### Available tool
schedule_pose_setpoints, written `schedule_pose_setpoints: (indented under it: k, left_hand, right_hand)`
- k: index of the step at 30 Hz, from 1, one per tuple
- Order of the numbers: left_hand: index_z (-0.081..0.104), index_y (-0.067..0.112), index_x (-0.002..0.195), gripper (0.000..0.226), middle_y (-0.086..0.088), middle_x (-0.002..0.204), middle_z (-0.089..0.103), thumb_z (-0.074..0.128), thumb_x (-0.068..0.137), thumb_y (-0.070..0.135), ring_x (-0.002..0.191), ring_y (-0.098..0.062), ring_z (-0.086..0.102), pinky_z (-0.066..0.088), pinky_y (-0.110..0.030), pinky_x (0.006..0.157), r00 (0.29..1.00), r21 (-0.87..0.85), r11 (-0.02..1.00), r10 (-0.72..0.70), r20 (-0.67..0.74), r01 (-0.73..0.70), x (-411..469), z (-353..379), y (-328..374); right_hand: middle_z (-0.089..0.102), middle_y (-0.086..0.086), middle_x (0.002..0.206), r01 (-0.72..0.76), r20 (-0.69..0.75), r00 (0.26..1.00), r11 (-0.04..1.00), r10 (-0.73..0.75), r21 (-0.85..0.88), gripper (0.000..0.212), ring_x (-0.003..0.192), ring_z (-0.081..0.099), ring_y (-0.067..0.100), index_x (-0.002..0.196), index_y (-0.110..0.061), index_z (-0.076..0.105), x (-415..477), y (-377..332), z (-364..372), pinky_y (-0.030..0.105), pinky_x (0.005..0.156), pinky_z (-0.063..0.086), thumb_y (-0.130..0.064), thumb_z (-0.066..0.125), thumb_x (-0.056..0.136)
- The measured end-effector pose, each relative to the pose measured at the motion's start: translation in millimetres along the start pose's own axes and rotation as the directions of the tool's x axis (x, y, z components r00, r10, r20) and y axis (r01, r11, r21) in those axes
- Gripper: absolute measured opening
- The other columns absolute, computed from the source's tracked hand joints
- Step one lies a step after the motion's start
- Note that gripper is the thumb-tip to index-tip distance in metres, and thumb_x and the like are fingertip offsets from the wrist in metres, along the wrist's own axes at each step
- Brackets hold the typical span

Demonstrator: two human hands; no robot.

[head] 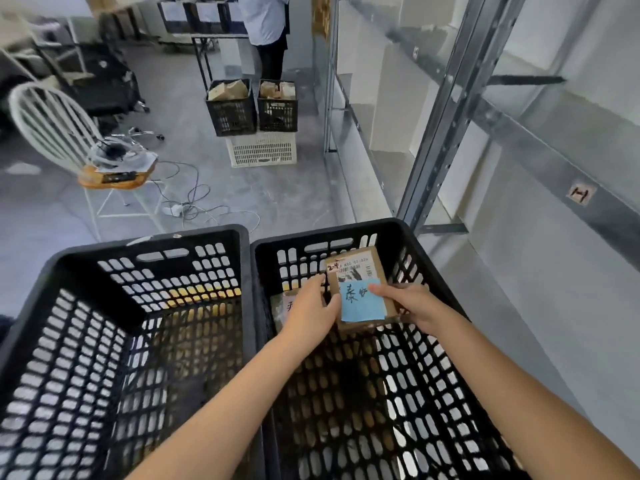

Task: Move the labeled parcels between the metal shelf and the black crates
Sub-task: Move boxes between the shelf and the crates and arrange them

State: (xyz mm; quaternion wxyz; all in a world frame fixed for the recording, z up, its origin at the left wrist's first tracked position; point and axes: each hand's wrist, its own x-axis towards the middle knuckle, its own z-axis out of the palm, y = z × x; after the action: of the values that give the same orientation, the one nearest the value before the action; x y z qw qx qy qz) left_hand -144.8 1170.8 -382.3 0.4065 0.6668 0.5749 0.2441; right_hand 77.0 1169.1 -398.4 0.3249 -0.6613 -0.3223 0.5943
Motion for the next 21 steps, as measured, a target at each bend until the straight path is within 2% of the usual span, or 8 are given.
schedule_pose_setpoints:
  k: [2,5,6,8,9,12,18,21]
  left_hand:
    - [0.047,0.022,0.137,0.042,0.010,0.130,0.053,0.055,0.096,0.031,0.094,0.006,0.043,0.036,-0.004,0.056,1.000,0.059,0.998,-0.025,-0.006,0.026,6,9,-7]
    - [0.049,0.022,0.134,0.039,0.006,0.131,0.057,0.056,0.096,0.028,0.103,0.001,0.047,0.041,-0.003,0.063,0.998,0.103,0.992,-0.068,0.004,0.068,11,19,-22]
    - [0.050,0.023,0.133,0.038,0.007,0.131,0.057,0.056,0.096,0.028,0.108,-0.001,0.049,0.046,-0.006,0.073,0.997,0.117,0.990,-0.079,0.007,0.077,11,22,-27]
    - [0.054,0.022,0.125,0.030,0.005,0.125,0.059,0.055,0.096,0.030,0.111,-0.009,0.054,0.052,-0.027,0.090,0.995,0.158,0.983,-0.095,0.007,0.093,10,24,-33]
    - [0.056,0.022,0.119,0.023,0.004,0.119,0.061,0.055,0.096,0.029,0.108,-0.011,0.056,0.053,-0.033,0.091,0.995,0.180,0.978,-0.103,-0.006,0.103,10,25,-34]
    - [0.057,0.022,0.106,0.012,0.004,0.104,0.061,0.054,0.094,0.023,0.098,-0.015,0.058,0.054,-0.038,0.085,0.993,0.256,0.960,-0.105,-0.051,0.115,10,25,-35]
    - [0.040,0.012,0.140,0.048,-0.006,0.136,0.049,0.051,0.095,0.027,0.126,-0.025,0.046,0.045,-0.043,0.104,0.955,0.400,0.871,-0.292,-0.045,0.285,7,18,-41]
    - [0.032,0.011,0.147,0.056,-0.008,0.145,0.043,0.050,0.096,0.028,0.135,-0.027,0.038,0.038,-0.044,0.111,0.954,0.420,0.861,-0.294,-0.052,0.288,8,16,-43]
  right_hand:
    - [0.080,-0.001,0.089,-0.029,0.014,0.999,0.999,0.029,-0.026,0.040,0.082,0.075,0.015,0.107,-0.014,0.071,20,6,0,0.028,0.062,0.057,-0.037,0.084,0.076]
    - [0.080,0.001,0.087,-0.096,0.014,0.995,0.995,0.096,-0.035,0.039,0.089,0.074,0.021,0.102,-0.014,0.072,47,19,4,0.037,0.076,0.059,-0.036,0.087,0.073]
    - [0.080,0.002,0.088,-0.120,0.017,0.992,0.992,0.121,-0.036,0.038,0.089,0.074,0.022,0.102,-0.013,0.072,55,24,5,0.039,0.076,0.059,-0.035,0.087,0.073]
    - [0.080,0.004,0.089,-0.145,0.021,0.989,0.989,0.145,-0.021,0.039,0.090,0.074,0.024,0.104,-0.011,0.072,64,32,9,0.041,0.074,0.059,-0.032,0.086,0.075]
    - [0.080,0.005,0.091,-0.151,0.022,0.988,0.988,0.151,-0.003,0.039,0.092,0.074,0.025,0.107,-0.010,0.072,69,36,10,0.044,0.076,0.059,-0.030,0.085,0.076]
    - [0.078,0.009,0.101,-0.147,0.016,0.989,0.987,0.146,0.064,0.039,0.100,0.072,0.028,0.112,-0.010,0.070,79,46,13,0.054,0.091,0.056,-0.030,0.082,0.081]
    - [0.076,0.010,0.109,-0.132,-0.021,0.990,0.976,0.138,0.173,0.040,0.104,0.070,0.028,0.124,-0.011,0.065,86,67,21,0.054,0.094,0.054,-0.031,0.073,0.090]
    - [0.074,0.007,0.108,-0.093,-0.052,0.993,0.982,0.103,0.165,0.036,0.098,0.071,0.020,0.126,-0.014,0.063,84,77,31,0.038,0.074,0.059,-0.031,0.068,0.094]
